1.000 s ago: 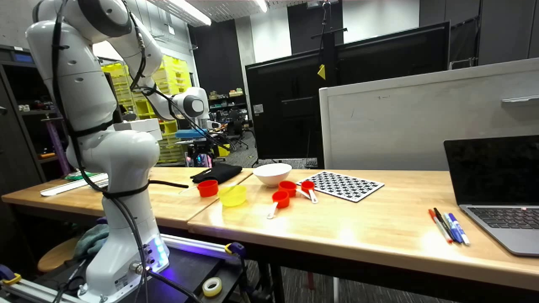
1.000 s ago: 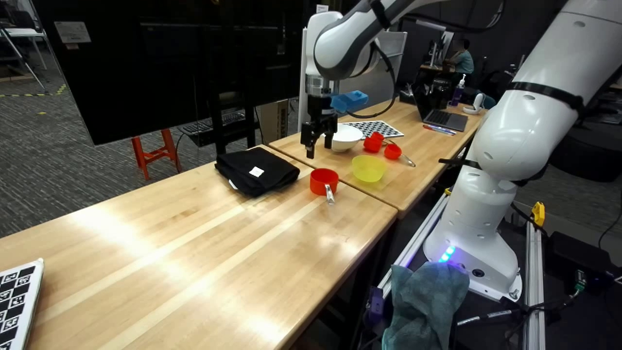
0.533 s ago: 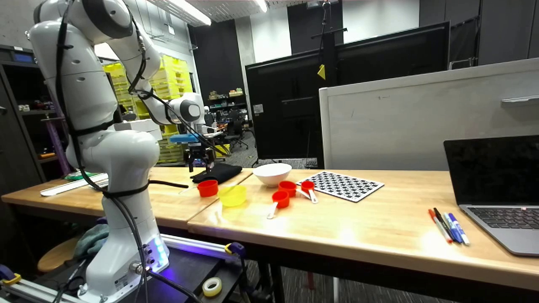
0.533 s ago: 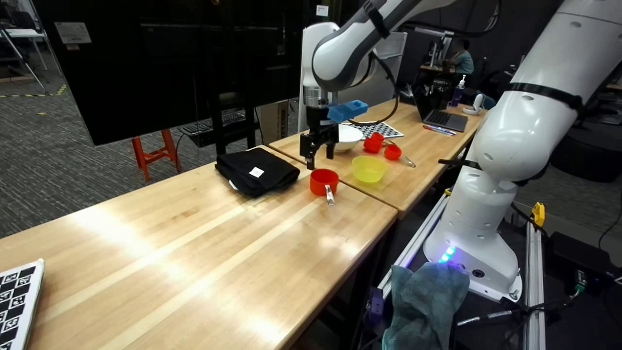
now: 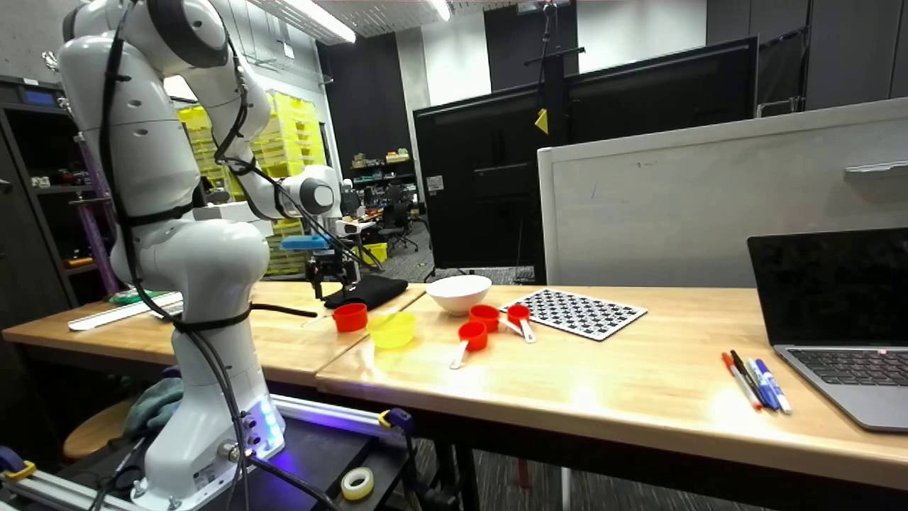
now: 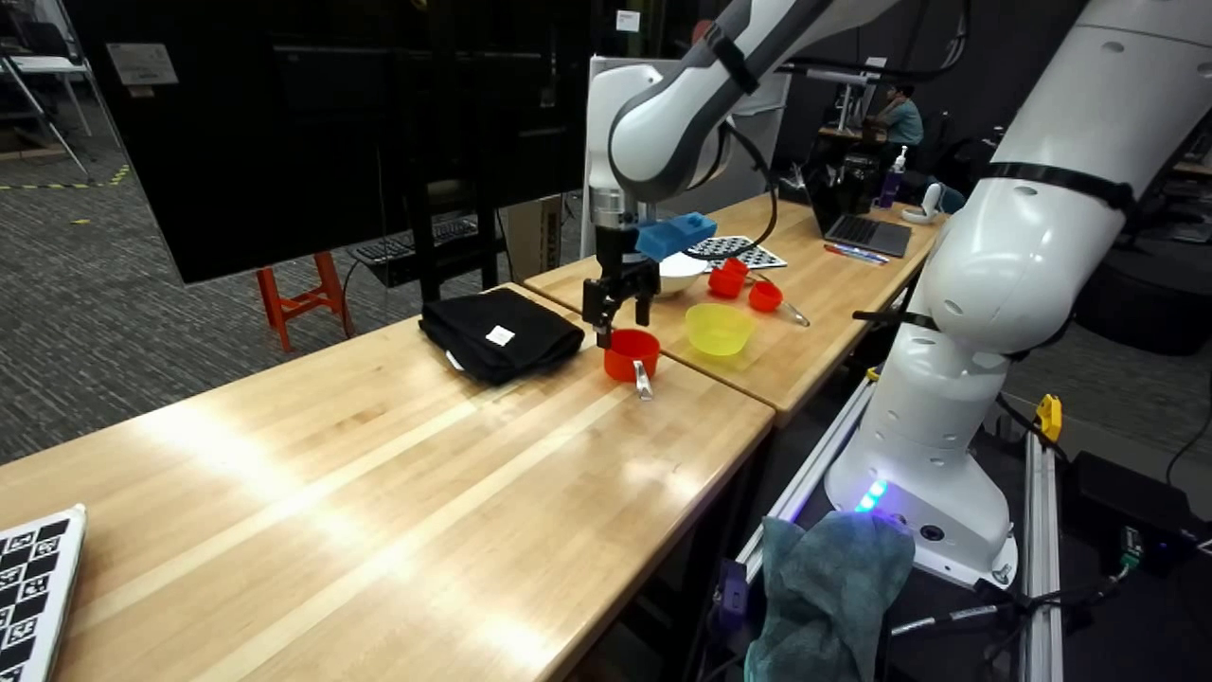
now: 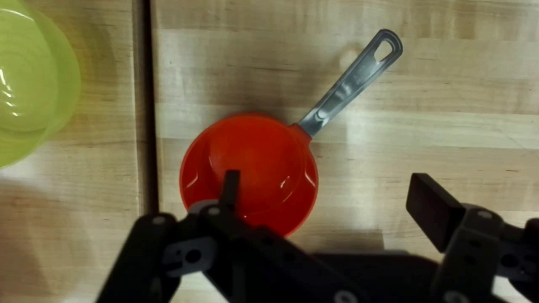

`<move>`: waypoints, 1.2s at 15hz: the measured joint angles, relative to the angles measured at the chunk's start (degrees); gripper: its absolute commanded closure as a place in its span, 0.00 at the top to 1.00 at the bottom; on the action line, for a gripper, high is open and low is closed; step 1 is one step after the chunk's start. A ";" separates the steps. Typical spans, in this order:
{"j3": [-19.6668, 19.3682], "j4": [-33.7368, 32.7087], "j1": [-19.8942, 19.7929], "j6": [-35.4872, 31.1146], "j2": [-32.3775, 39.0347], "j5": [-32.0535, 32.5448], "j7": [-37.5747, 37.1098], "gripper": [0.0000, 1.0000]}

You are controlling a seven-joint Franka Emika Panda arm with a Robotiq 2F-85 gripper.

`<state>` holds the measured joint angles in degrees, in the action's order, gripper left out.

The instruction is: Shift the scooper to the right

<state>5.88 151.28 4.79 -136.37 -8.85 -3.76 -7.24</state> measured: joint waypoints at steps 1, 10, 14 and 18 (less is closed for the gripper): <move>0.01 0.06 0.08 -0.62 0.48 0.00 0.03 1.00; 0.01 -0.02 0.17 -4.29 5.29 -0.61 0.13 1.00; 0.01 -0.21 0.19 -5.56 7.42 -0.61 0.63 1.00; -0.06 -0.56 0.16 -6.80 9.60 -0.65 2.09 0.68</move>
<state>5.82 150.72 4.95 -143.17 0.75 -4.41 -5.15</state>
